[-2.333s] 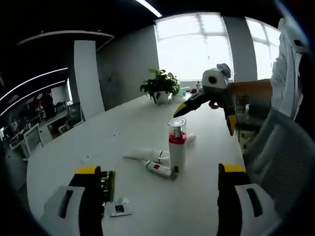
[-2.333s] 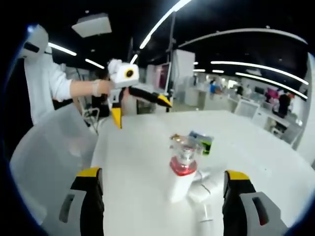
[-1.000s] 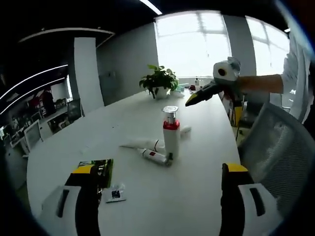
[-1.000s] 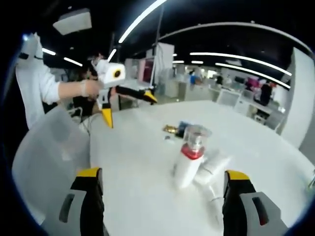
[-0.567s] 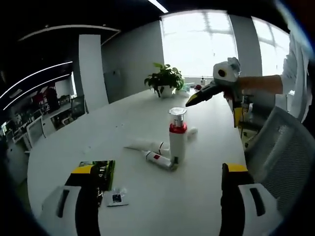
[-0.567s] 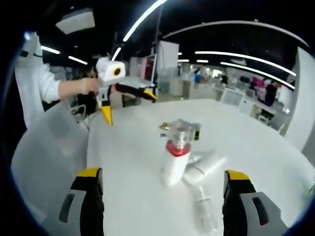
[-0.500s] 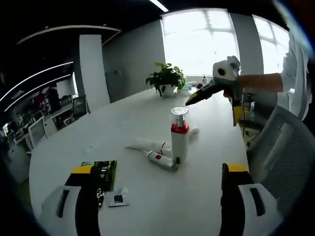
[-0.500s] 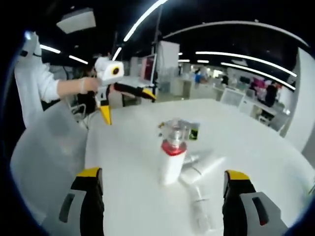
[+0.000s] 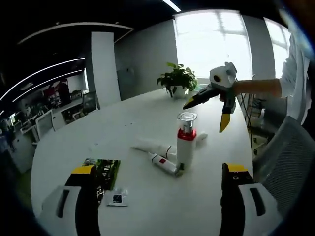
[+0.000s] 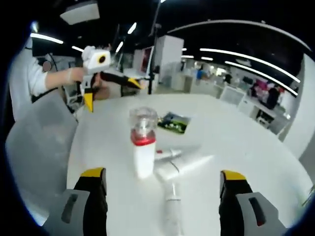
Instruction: Arrange the skincare products in the storage area until every visible bottle or jar stands upright without overlapping.
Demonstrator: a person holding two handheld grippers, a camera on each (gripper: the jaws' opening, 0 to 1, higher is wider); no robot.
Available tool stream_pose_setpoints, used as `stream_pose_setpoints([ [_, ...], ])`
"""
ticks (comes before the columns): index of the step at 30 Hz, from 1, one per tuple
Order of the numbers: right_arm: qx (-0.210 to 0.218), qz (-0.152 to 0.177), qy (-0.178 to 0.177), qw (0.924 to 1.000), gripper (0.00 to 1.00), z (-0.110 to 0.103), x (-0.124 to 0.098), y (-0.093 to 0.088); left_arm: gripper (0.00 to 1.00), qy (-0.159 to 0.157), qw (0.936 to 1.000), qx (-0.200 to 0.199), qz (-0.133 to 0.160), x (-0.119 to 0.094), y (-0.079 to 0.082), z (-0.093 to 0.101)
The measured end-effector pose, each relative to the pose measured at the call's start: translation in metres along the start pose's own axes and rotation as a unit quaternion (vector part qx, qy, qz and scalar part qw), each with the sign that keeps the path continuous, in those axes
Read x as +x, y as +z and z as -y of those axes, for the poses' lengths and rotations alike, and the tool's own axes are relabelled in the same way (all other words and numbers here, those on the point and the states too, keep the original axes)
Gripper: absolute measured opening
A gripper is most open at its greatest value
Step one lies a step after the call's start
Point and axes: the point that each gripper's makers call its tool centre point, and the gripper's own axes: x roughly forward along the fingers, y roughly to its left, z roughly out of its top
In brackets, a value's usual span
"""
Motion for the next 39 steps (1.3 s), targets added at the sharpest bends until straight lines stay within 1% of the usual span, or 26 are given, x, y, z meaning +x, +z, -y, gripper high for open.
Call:
stream_pose_setpoints([
  [3,-0.005,-0.014,-0.006,0.9999,0.91,0.012,0.005,-0.005,0.99,0.007,1.0000,-0.001,0.002,0.002,-0.001,-0.003],
  [6,0.000,-0.017,-0.012,0.9998,0.88,0.025,0.009,-0.005,0.99,0.015,0.9999,-0.002,0.006,0.002,0.001,-0.003],
  [8,0.003,-0.021,-0.016,0.9996,0.88,0.027,0.011,-0.004,0.99,0.017,0.9998,-0.005,0.010,0.003,0.002,-0.003],
  [10,0.001,-0.027,-0.024,0.9993,0.87,0.033,0.014,-0.003,0.99,0.017,0.9998,-0.008,0.008,0.006,-0.001,-0.006],
  [11,0.000,-0.032,-0.034,0.9989,0.87,0.039,0.017,-0.003,0.99,0.019,0.9998,-0.008,0.006,0.007,-0.004,-0.008],
  [12,0.002,-0.033,-0.039,0.9987,0.87,0.043,0.018,-0.003,0.99,0.019,0.9998,-0.009,0.005,0.007,-0.004,-0.006],
  [13,0.009,-0.037,-0.041,0.9984,0.86,0.041,0.020,-0.003,0.99,0.018,0.9997,-0.013,0.005,0.007,-0.006,-0.006],
  [14,0.016,-0.041,-0.041,0.9982,0.83,0.042,0.021,-0.004,0.99,0.018,0.9997,-0.015,0.006,0.008,-0.007,-0.005],
  [15,0.035,-0.057,-0.038,0.9971,0.77,0.041,0.023,-0.008,0.99,0.020,0.9996,-0.017,0.007,0.008,-0.007,-0.006],
  [16,0.048,-0.066,-0.033,0.9962,0.68,0.039,0.024,-0.011,0.99,0.020,0.9996,-0.017,0.009,0.008,-0.008,-0.008],
  [17,0.051,-0.066,-0.036,0.9959,0.64,0.041,0.027,-0.010,0.99,0.020,0.9996,-0.017,0.010,0.008,-0.009,-0.008],
  [18,0.052,-0.066,-0.049,0.9953,0.67,0.046,0.030,-0.010,0.99,0.020,0.9996,-0.018,0.011,0.008,-0.010,-0.010],
  [19,0.047,-0.067,-0.050,0.9953,0.77,0.046,0.032,-0.010,0.99,0.021,0.9996,-0.018,0.011,0.008,-0.011,-0.011],
  [20,0.042,-0.073,-0.051,0.9952,0.82,0.048,0.036,-0.011,0.99,0.020,0.9996,-0.016,0.009,0.009,-0.011,-0.009],
  [21,0.042,-0.076,-0.053,0.9948,0.83,0.050,0.038,-0.012,0.99,0.014,0.9999,-0.004,-0.004,0.008,-0.016,-0.006],
  [22,0.046,-0.078,-0.055,0.9944,0.80,0.050,0.041,-0.011,0.99,0.013,0.9999,-0.001,-0.011,0.007,-0.019,-0.008],
  [23,0.049,-0.079,-0.054,0.9942,0.77,0.049,0.042,-0.011,0.99,0.015,0.9998,-0.003,-0.010,0.007,-0.020,-0.010],
  [24,0.068,-0.079,-0.056,0.9929,0.76,0.051,0.046,-0.010,0.99,0.015,0.9998,-0.007,-0.007,0.006,-0.020,-0.010],
  [26,0.077,-0.079,-0.056,0.9923,0.80,0.053,0.052,-0.009,0.99,0.014,0.9998,-0.015,-0.002,0.005,-0.019,-0.011],
  [28,0.081,-0.082,-0.054,0.9918,0.80,0.051,0.057,-0.009,0.99,0.019,0.9997,-0.012,0.000,0.004,-0.016,-0.011],
  [29,0.085,-0.084,-0.055,0.9913,0.80,0.055,0.063,-0.009,0.99,0.021,0.9997,-0.012,0.004,0.003,-0.014,-0.012],
  [32,0.094,-0.091,-0.056,0.9897,0.83,0.054,0.073,-0.009,0.99,0.022,0.9994,-0.020,0.015,0.003,-0.010,-0.012],
  [34,0.104,-0.097,-0.061,0.9879,0.81,0.054,0.079,-0.010,0.99,0.019,0.9995,-0.020,0.015,0.003,-0.010,-0.010],
  [37,0.123,-0.096,-0.059,0.9860,0.79,0.059,0.088,-0.010,0.99,0.017,0.9996,-0.015,0.014,0.003,-0.011,-0.010],
  [39,0.131,-0.105,-0.060,0.9839,0.75,0.062,0.096,-0.013,0.99,0.018,0.9997,-0.013,0.014,0.002,-0.010,-0.012],
])
